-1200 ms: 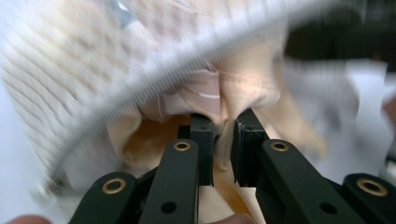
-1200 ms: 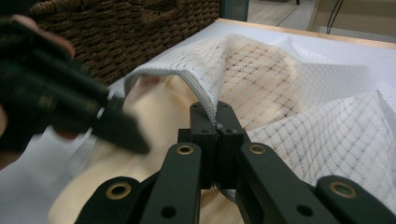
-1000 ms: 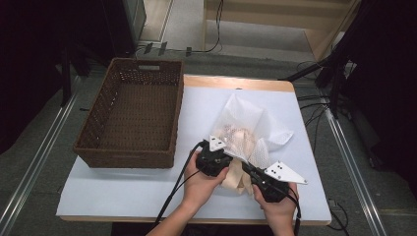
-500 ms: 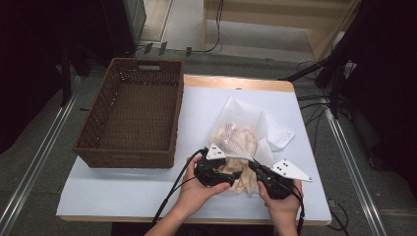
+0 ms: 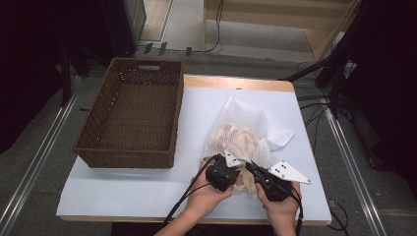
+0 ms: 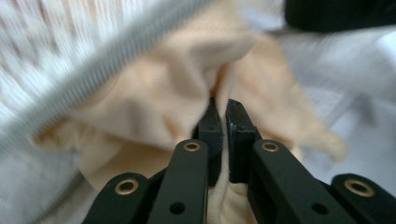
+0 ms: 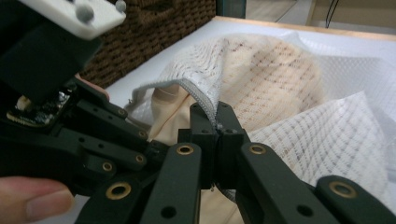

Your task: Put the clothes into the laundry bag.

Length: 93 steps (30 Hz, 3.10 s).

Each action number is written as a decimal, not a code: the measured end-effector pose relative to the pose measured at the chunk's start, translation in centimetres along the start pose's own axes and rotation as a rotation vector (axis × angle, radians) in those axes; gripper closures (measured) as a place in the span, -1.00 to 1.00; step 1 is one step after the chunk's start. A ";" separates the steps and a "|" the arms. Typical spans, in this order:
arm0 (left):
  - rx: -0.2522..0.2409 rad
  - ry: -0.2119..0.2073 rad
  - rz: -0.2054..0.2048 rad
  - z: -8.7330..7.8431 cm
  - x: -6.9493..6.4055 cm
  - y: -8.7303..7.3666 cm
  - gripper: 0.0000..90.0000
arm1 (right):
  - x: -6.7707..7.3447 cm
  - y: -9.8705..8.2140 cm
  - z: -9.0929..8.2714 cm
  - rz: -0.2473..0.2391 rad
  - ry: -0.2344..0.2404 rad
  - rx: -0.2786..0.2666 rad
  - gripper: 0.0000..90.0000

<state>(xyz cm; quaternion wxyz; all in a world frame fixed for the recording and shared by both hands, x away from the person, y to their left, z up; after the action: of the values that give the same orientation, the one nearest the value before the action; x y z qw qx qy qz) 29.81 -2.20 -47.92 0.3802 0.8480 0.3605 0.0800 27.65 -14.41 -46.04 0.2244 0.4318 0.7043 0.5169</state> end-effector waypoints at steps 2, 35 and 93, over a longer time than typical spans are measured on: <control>-0.070 0.001 -0.013 -0.8 0.4 1.1 0.95 | 0.3 0.3 -0.3 -0.008 0.003 -0.011 0.99; 0.075 0.154 -0.033 2.5 -1.8 -1.2 -0.12 | -1.3 0.2 -0.6 0.036 0.010 -0.001 0.99; -0.122 -0.059 -0.137 0.6 2.7 1.1 0.01 | -2.9 -1.0 -0.1 0.126 -0.046 0.012 0.99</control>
<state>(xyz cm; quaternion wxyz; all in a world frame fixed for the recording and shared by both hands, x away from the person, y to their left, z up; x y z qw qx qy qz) 32.60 -1.22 -47.91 0.4463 0.7986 0.4006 0.0509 28.70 -17.00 -47.28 0.2047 0.4886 0.6735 0.5155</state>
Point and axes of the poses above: each handheld gripper's, and its own axes: z roughly forward along the jaws, y roughly out of its top, x roughly to its left, the point moved 5 cm from there along z, roughly forward along the jaws, and after that the axes turned 2 degrees about -y, right-handed, at the moved point
